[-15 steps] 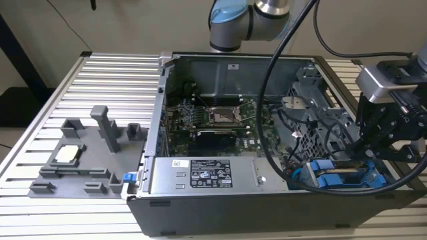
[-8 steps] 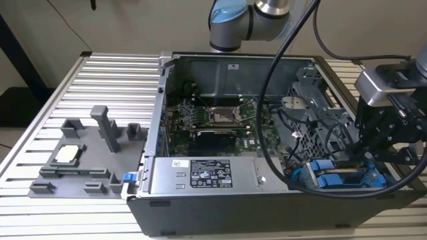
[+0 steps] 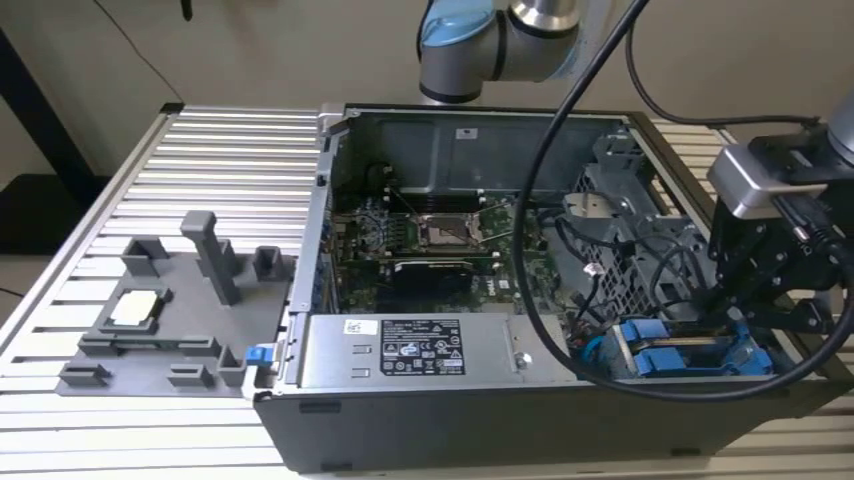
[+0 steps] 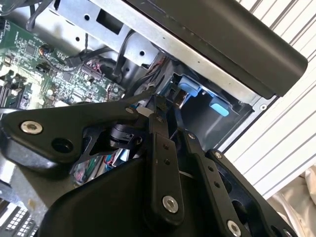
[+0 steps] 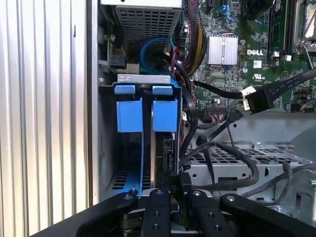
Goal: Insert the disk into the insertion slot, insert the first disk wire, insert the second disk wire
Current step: 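Insert the first disk wire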
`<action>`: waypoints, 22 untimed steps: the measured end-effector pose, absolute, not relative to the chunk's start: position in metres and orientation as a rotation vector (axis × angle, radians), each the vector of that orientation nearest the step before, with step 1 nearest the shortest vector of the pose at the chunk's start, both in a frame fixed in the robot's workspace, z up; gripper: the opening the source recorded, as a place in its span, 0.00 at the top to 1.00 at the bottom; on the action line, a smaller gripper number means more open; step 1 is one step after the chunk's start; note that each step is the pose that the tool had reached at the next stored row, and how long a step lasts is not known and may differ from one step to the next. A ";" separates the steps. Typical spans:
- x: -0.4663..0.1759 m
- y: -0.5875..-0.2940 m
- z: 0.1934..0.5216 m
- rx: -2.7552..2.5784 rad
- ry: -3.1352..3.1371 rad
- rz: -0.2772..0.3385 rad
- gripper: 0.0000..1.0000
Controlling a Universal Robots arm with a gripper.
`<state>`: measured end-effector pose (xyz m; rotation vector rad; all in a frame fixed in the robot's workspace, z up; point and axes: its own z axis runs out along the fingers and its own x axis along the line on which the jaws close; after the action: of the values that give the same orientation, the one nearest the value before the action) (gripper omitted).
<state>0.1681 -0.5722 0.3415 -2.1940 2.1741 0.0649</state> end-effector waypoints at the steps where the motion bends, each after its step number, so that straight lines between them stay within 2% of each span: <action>1: 0.168 -0.572 0.341 -2.194 2.174 0.065 0.81; 20: 0.169 -0.572 0.331 -2.195 2.175 0.066 0.81; 21: 0.169 -0.572 0.331 -2.194 2.174 0.067 0.80; 22: 0.169 -0.572 0.331 -2.195 2.175 0.066 0.73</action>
<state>0.1695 -0.5722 0.3310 -2.1945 2.1746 0.0661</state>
